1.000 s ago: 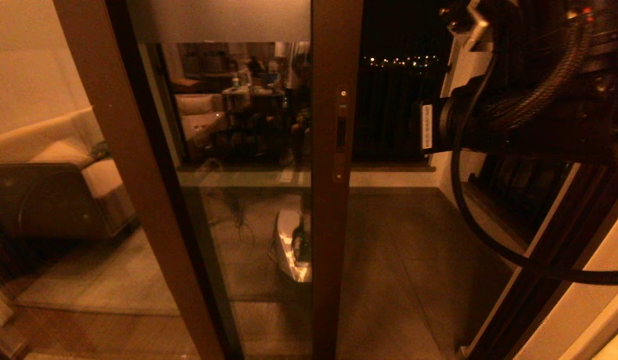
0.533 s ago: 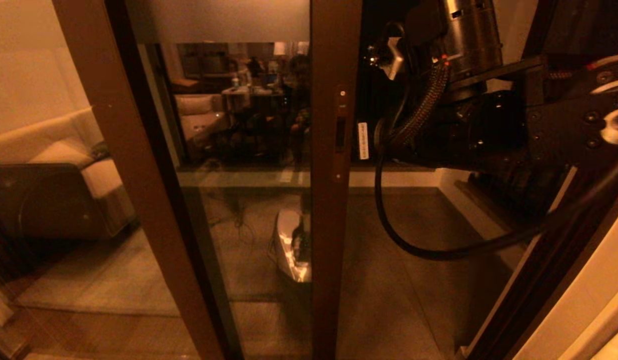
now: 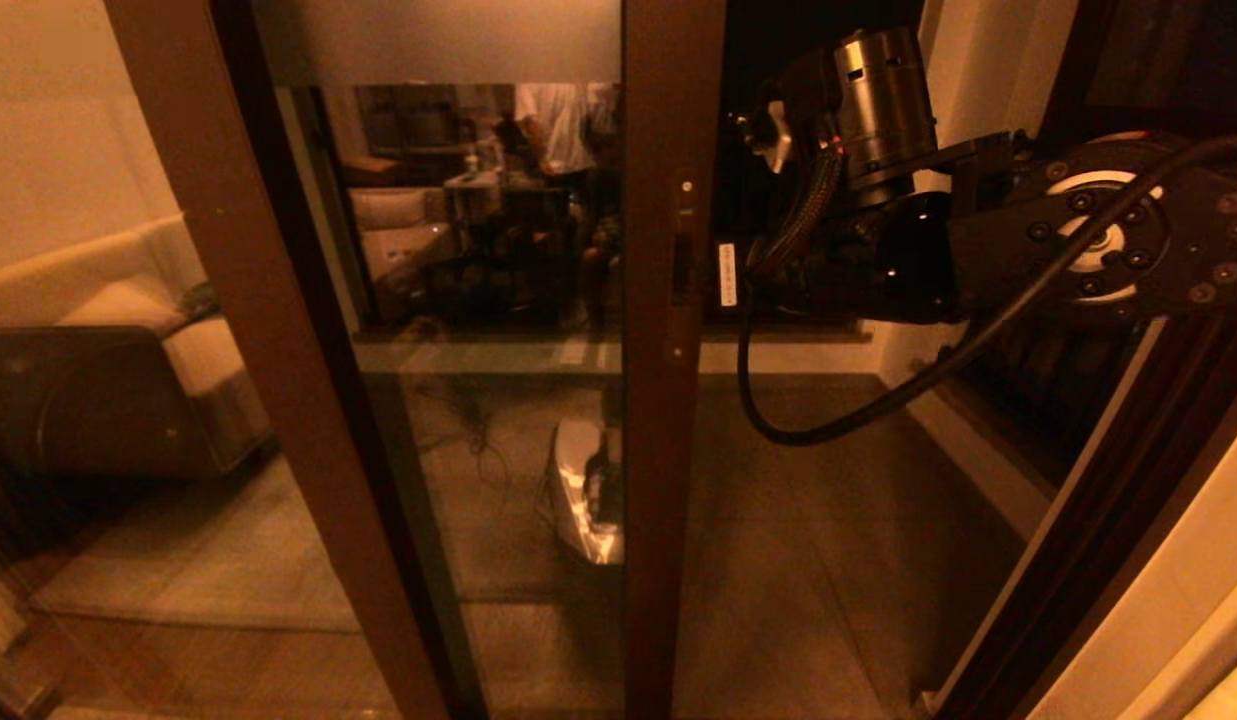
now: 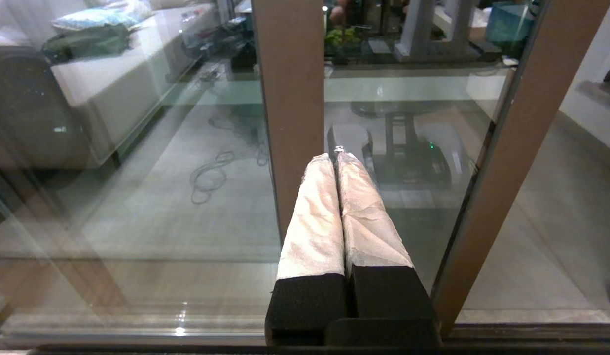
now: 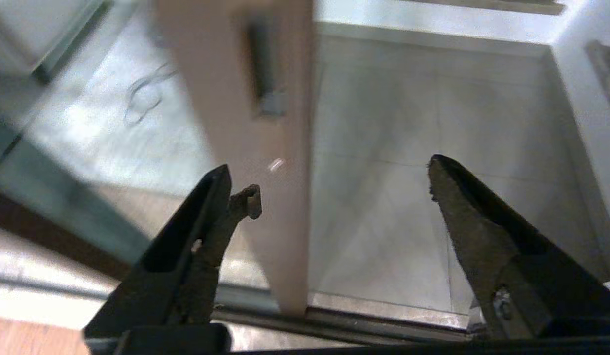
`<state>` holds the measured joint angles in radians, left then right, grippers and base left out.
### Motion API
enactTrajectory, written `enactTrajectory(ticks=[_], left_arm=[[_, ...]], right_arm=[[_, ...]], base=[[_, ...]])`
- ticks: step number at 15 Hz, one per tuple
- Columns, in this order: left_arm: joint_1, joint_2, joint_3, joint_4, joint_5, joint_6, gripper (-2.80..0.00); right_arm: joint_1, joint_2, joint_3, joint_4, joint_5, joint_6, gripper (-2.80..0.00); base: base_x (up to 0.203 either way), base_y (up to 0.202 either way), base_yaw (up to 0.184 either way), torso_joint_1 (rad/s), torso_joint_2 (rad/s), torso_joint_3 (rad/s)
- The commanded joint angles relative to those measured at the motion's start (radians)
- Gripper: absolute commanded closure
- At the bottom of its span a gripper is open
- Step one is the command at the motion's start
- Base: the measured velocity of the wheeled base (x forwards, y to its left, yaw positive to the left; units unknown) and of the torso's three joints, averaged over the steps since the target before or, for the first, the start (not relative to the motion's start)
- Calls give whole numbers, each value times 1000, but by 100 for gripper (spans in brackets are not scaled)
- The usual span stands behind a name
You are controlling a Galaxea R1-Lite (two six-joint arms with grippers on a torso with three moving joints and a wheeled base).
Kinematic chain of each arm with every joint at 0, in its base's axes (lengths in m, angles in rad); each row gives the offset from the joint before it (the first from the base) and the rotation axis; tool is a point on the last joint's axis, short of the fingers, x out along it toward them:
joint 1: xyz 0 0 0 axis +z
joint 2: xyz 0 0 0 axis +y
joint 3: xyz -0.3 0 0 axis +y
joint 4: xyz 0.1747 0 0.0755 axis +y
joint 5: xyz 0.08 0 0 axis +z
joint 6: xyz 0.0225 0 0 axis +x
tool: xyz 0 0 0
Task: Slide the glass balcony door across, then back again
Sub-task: Close the slid door
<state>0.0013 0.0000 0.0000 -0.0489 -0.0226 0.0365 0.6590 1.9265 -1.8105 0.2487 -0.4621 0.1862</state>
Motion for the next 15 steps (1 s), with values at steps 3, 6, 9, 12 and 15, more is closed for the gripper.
enactTrajectory(ticks=[3, 6, 9, 12, 15], left_arm=[[0, 0, 20, -1, 0, 0, 0], [0, 0, 20, -1, 0, 0, 0], [-1, 0, 20, 0, 0, -1, 0], [0, 0, 21, -2, 0, 0, 0], [0, 0, 20, -2, 0, -1, 0]], right_arm=[[-21, 63, -75, 3, 0, 0, -280], [-22, 113, -122, 3, -1, -6, -280], [-39, 137, -144, 3, 0, -19, -280], [-77, 148, -145, -2, 2, -30, -280], [-101, 162, -147, -13, 3, -31, -280]], base=[[0, 0, 0, 0, 0, 0], [0, 0, 0, 0, 0, 0], [0, 0, 0, 0, 0, 0], [0, 0, 0, 0, 0, 0], [0, 0, 0, 0, 0, 0]])
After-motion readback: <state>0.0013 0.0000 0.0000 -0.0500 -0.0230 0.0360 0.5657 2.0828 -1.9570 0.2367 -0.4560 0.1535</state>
